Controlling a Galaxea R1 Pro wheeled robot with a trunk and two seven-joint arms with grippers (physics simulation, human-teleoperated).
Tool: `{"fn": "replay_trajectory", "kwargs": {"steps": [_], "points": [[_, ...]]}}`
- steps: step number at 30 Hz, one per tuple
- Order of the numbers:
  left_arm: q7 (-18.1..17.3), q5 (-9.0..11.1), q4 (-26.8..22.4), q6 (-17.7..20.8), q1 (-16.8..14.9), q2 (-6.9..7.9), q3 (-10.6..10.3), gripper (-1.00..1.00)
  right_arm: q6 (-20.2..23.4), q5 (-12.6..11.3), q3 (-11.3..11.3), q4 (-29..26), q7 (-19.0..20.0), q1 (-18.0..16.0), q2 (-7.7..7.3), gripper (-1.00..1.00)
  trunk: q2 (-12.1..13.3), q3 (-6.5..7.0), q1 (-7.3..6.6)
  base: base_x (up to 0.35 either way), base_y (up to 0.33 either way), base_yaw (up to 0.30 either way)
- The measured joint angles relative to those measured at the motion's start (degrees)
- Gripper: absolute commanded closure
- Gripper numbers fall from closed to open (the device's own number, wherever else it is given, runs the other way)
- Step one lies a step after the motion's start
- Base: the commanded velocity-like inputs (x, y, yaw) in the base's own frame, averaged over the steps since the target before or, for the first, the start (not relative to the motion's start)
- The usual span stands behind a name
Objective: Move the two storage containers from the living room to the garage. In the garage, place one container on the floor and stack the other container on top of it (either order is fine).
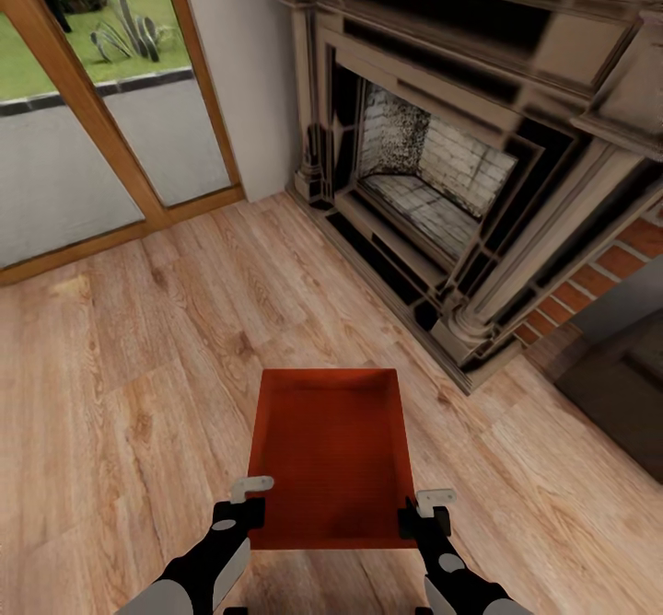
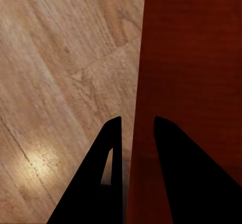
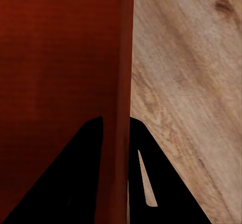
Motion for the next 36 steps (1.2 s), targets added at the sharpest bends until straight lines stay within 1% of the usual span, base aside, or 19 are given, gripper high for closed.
{"fn": "replay_trajectory", "kwargs": {"steps": [5,10,11,12,16,36], "points": [[0.00,0.01,0.03,0.00,0.00,-0.01,0.04,1.00,0.02,0.03,0.02,0.00,-0.03,0.00,0.01,1.00,2.01,0.90,-1.10,0.000,0.000,0.000],[-0.15,0.13,-0.01,0.00,0.00,0.13,-0.09,1.00,0.02,-0.80,0.74,0.03,-0.20,0.00,0.08,1.00,4.01,1.80,-2.20,0.000,0.000,0.000],[-0.16,0.16,-0.01,0.00,0.00,0.14,-0.11,1.00,0.01,-0.78,0.75,0.02,-0.21,0.00,0.08,1.00,4.41,1.98,-2.42,0.000,0.000,0.000],[-0.20,0.29,0.02,-0.01,0.02,0.15,-0.04,1.00,0.22,0.30,0.09,-0.11,-0.29,-0.01,0.12,1.00,4.82,2.15,-2.64,0.000,0.000,0.000],[-0.16,0.30,0.01,0.00,0.02,0.13,-0.03,1.00,0.23,0.54,-0.21,-0.10,-0.19,-0.02,0.13,1.00,6.42,2.87,-3.52,0.000,0.000,0.000],[-0.18,0.12,0.02,0.00,0.02,0.11,0.07,1.00,0.14,0.37,-0.11,-0.05,-0.29,-0.01,0.15,1.00,14.44,6.46,-7.91,0.000,0.000,0.000]]}}
